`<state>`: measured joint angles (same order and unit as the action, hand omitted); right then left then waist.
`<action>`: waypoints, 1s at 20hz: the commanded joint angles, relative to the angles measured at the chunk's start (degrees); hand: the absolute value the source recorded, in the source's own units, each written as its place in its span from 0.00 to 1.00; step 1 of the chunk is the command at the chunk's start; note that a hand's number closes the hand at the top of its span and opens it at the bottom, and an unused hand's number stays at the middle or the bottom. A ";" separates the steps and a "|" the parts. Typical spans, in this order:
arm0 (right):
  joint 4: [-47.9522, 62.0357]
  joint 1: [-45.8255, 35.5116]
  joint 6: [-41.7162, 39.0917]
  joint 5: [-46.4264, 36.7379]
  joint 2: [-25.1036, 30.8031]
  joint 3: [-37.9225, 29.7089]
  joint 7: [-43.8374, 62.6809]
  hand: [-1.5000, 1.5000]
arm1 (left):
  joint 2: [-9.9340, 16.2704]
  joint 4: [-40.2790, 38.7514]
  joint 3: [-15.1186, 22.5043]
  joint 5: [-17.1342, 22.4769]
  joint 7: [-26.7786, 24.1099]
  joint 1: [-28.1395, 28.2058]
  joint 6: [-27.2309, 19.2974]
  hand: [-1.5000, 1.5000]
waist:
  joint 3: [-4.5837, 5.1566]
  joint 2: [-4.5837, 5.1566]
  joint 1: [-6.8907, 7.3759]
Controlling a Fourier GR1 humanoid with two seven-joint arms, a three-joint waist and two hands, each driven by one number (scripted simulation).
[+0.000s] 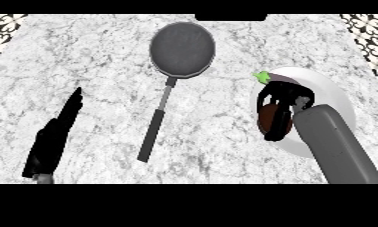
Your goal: Pick the cupcake from the plate and place it in the pan
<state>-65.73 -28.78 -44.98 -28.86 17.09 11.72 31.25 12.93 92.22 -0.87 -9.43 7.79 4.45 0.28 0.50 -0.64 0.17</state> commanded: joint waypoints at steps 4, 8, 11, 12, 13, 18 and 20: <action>1.78 -1.74 6.42 -3.67 -2.31 -3.64 4.49 1.00 | -1.23 3.20 0.85 -1.04 1.92 1.20 0.21 0.50 | -0.50 0.62 0.23; -0.56 0.49 17.16 -8.90 1.26 -6.35 7.93 1.00 | -0.57 -1.01 -0.45 -1.03 -2.97 1.31 0.07 0.50 | -0.46 0.59 -0.46; -4.24 -0.20 26.59 -16.58 2.82 -3.68 7.52 1.00 | -1.08 -0.40 -0.19 -1.11 -1.31 1.17 -0.20 0.50 | -0.49 0.61 -0.23; -6.63 -1.66 27.88 -16.32 2.58 -4.90 8.29 1.00 | -0.50 0.36 -1.09 -0.21 0.28 -0.31 0.30 0.50 | -0.49 0.47 -0.45; -7.98 -0.50 30.36 -18.08 4.18 -4.21 5.62 1.00 | -1.15 2.09 0.14 -1.68 0.04 1.83 -0.70 0.50 | -0.53 0.40 -0.21; -13.18 -7.03 42.83 -24.43 4.48 -2.59 -0.72 1.00 | -1.21 1.88 0.51 -0.86 0.93 0.22 0.49 0.50 | -0.58 0.56 0.82; -12.31 -7.58 44.16 -25.09 5.03 -2.20 -4.31 1.00 | 0.14 -0.73 -1.22 -0.07 -2.13 0.58 1.50 0.50 | -0.50 0.79 0.64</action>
<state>-76.92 -33.97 -7.32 -50.96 21.71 9.02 31.56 12.14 92.76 -1.11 -10.24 7.55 4.93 0.71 -0.01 -0.07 0.42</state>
